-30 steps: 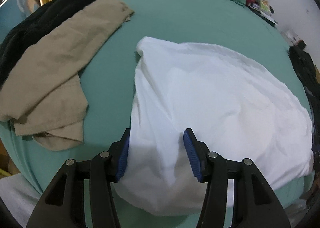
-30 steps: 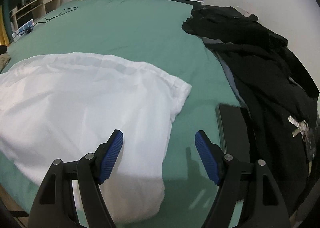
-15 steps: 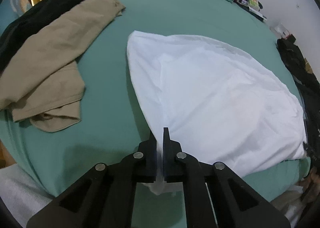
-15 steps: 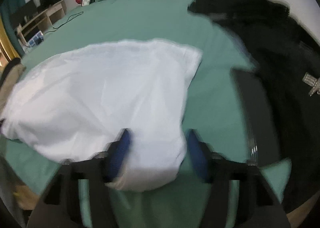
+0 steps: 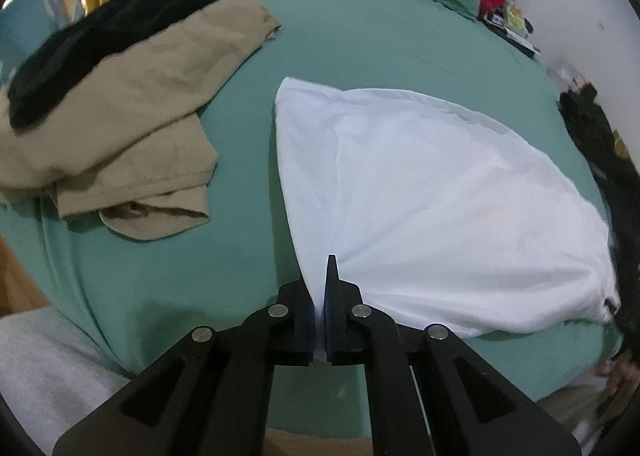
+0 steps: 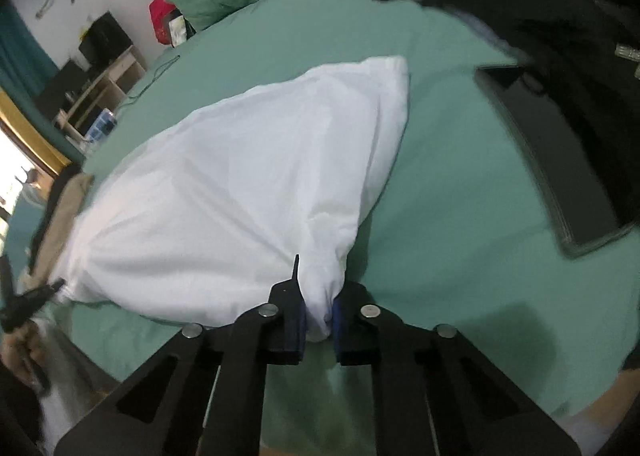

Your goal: Fold large clothes

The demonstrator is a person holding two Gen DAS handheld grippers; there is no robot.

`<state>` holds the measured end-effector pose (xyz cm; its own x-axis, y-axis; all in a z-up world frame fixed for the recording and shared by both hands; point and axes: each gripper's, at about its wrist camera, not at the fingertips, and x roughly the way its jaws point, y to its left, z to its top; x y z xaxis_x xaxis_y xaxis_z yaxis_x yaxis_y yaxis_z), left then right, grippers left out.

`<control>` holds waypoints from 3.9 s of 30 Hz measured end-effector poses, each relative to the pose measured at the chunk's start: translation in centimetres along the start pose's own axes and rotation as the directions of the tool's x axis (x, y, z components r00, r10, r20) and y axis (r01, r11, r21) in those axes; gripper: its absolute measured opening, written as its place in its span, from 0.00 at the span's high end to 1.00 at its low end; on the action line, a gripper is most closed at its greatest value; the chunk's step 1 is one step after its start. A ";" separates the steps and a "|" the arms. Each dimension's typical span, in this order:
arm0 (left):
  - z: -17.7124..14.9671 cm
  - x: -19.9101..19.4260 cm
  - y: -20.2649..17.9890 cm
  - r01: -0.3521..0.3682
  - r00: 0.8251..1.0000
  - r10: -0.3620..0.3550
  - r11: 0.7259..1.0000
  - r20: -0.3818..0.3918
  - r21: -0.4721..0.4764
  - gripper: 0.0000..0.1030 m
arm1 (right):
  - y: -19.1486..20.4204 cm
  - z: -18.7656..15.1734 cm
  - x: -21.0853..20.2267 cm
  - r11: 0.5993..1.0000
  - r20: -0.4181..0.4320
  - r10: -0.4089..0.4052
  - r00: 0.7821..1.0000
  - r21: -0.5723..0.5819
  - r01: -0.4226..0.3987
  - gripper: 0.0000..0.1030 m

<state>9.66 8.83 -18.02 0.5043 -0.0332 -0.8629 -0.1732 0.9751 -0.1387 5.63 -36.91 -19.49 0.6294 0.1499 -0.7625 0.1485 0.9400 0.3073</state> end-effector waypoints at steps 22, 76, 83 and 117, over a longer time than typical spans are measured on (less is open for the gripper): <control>-1.6 -1.6 1.0 0.027 0.999 -0.027 1.000 -0.025 -0.012 0.52 | -0.3 -1.4 -2.9 0.988 0.065 -0.143 0.988 0.076 0.138 0.72; -1.0 4.7 -20.5 0.171 0.984 -0.176 0.920 -0.018 0.353 0.44 | 5.2 0.1 1.8 0.922 0.208 0.232 0.950 0.264 -0.283 0.01; -1.0 4.9 -21.2 0.123 0.989 -0.142 0.929 0.029 0.349 0.44 | 7.5 1.6 5.2 0.917 0.198 0.273 0.941 0.242 -0.317 0.21; 7.6 -0.8 4.4 0.044 0.979 -0.065 0.993 0.192 0.112 0.44 | 34.6 2.1 6.5 0.860 -0.007 -0.031 1.000 -0.510 0.023 0.81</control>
<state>14.89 14.82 -14.25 0.6676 -0.0537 -0.7426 -0.0547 0.9912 -0.1208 16.46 -4.08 -12.57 0.6189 0.1232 -0.7758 -0.2468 0.9681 -0.0431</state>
